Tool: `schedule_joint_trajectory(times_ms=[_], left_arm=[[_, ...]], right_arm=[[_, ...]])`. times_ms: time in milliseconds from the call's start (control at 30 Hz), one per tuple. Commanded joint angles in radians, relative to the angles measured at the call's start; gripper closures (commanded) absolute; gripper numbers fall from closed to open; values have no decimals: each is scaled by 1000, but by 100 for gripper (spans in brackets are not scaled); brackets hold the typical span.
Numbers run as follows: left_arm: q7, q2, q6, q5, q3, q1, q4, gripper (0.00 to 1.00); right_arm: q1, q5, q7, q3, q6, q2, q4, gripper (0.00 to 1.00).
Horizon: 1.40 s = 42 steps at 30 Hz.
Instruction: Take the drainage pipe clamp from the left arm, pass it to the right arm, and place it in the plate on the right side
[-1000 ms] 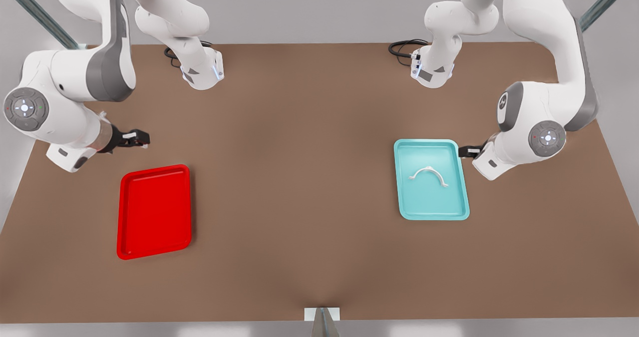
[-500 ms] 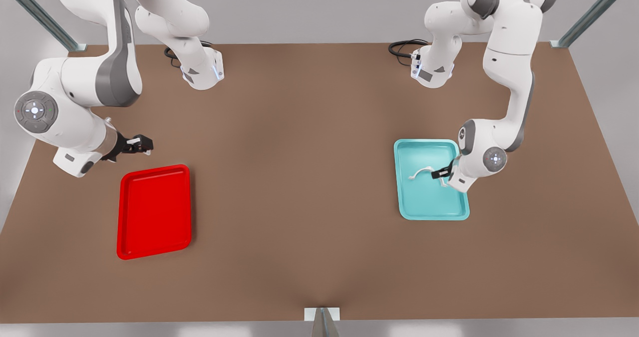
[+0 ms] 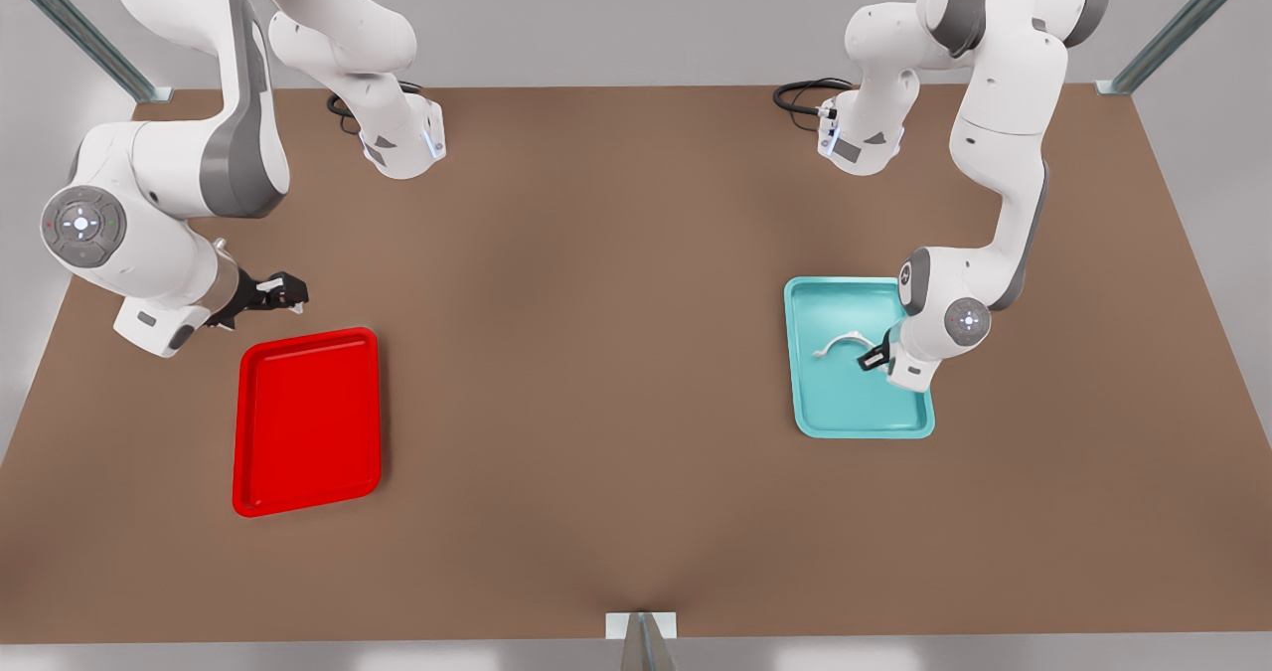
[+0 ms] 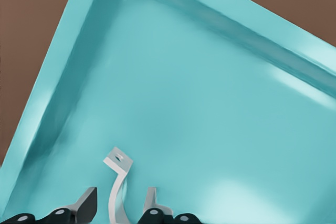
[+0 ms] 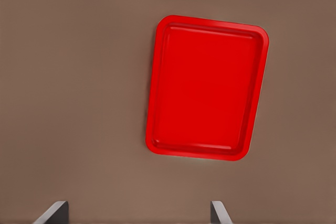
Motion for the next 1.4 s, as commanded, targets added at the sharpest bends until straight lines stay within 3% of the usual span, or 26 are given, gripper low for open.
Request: schedule_joint_trajectory(times_ms=[0,200,333,400,500,1067,1200,1367], left_arm=[[-167,5,4,-2,0,0,0,46],[-169,5,4,-2,0,0,0,50],[-171,5,5,-2,0,3,2,64],[-169,6,5,-2,0,5,2,64],[-169,6,5,-2,0,5,2,79],[-169,-107,-95,2,-20,-2,88,79],[-220,-41,-173,-4,-78,-35,247,79],[-508,124,-339,5,-78,-268,594,79]], right_arm=[[0,-4,-27,0,10,-1,0,0],[0,-4,-41,0,24,-2,-13,0],[0,-4,-41,0,24,-2,-17,0],[0,-4,-41,0,24,-7,-20,0],[0,-6,-41,0,30,-5,-20,0],[1,-17,-55,2,51,-10,-43,0],[3,-17,-56,3,59,-14,-54,0],[18,-18,-56,8,76,-14,-57,0]])
